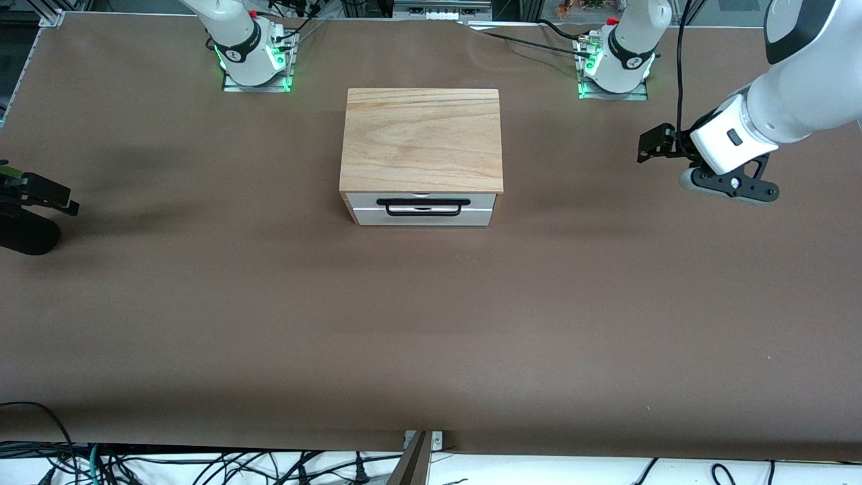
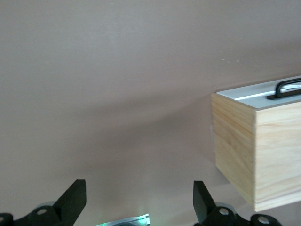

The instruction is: Pull top drawer with both arms simultaneously

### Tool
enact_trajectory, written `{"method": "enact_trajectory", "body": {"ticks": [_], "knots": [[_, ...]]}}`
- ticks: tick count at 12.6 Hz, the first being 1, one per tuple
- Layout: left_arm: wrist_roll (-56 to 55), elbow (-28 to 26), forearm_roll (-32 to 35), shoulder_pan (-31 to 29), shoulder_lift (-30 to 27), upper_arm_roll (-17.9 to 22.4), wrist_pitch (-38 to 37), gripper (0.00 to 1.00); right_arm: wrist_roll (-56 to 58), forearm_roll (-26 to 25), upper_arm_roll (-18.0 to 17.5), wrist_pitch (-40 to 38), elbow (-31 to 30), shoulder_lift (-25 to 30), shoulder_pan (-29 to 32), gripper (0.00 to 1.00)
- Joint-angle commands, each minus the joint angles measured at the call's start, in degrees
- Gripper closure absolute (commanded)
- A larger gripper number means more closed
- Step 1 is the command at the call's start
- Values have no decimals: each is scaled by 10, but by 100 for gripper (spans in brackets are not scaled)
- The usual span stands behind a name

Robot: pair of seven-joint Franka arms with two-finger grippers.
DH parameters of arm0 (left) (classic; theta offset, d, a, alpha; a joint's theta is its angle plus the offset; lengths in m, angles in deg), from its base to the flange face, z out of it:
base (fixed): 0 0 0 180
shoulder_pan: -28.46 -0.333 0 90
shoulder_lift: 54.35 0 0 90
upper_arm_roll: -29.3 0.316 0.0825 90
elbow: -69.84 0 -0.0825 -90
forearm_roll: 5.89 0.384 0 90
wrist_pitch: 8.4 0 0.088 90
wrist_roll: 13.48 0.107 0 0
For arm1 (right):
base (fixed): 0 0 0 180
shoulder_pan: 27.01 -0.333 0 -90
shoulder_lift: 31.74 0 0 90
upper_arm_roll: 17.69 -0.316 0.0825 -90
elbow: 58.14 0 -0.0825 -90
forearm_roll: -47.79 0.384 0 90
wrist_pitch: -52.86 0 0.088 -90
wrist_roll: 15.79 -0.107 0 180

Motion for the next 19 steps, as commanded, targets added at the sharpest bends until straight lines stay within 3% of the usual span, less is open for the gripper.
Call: {"method": "enact_trajectory", "body": {"ticks": [1,4,6,10,15,17,19], "knots": [[23,23,-62,-5,29,0,-15,0,-12,1,-4,-8,8,-10,-5,0],[63,24,-166,2,84,0,-7,0,-6,9,-7,-8,5,-44,-27,0],[110,24,-269,3,151,0,5,0,-5,50,-7,-8,0,-49,-37,0],[349,23,-498,13,282,-1,36,0,-2,275,-6,-9,-10,-113,-19,0],[568,-22,-689,92,372,-1,137,1,64,513,-6,-5,-62,-171,-6,0],[611,-48,-759,104,389,-1,140,24,103,612,-7,-8,-91,-186,-14,0],[612,-47,-762,103,412,-1,139,33,159,672,-11,-3,-115,-201,-38,0]]}}
